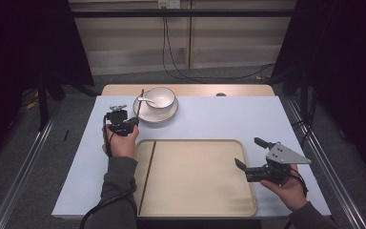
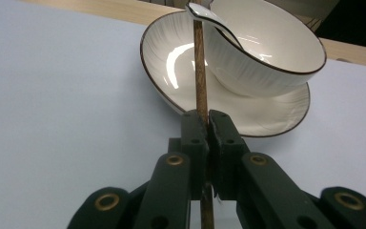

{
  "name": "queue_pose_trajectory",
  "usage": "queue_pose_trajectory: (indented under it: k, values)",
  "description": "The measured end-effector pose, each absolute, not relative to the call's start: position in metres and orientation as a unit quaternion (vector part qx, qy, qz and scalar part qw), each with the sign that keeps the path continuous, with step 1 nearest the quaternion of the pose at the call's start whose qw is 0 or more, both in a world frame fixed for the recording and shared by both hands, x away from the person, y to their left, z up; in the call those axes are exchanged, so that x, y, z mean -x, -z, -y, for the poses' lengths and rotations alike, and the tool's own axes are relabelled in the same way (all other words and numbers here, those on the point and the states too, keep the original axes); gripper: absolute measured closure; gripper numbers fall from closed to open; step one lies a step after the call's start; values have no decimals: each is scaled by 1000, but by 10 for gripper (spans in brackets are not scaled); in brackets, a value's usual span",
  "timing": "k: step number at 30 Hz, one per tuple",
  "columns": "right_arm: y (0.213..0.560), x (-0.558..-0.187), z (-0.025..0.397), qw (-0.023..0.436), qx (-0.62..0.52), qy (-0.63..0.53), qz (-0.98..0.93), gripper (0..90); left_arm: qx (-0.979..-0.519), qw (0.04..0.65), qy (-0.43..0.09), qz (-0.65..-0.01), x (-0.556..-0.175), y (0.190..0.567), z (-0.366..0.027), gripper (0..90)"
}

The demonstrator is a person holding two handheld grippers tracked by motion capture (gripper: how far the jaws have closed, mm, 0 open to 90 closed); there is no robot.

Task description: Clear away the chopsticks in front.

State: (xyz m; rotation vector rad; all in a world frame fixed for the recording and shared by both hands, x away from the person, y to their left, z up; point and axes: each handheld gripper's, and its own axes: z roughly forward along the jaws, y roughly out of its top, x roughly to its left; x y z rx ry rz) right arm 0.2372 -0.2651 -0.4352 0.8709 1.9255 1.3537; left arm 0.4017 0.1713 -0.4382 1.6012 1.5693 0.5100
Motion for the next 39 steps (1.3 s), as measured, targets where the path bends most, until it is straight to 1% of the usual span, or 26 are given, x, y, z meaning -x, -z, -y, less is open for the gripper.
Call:
queue_pose_trajectory:
  k: [4,9,12,26,39]
  values:
    - [435,-237,265,310,-330,-513,-729,37,-631,409,-211,-624,-387,440,-174,858]
    - [435,-237,264,308,-331,-514,-729,36,-615,420,-201,-637,-370,442,-178,857]
    - [435,-237,264,308,-331,-513,-730,36,-617,420,-201,-635,-361,444,-181,858]
    - [435,-237,264,307,-332,-513,-730,36,-598,441,-196,-639,-320,441,-181,858]
    - [436,-237,264,308,-332,-512,-730,36,-603,452,-198,-627,-289,442,-177,858]
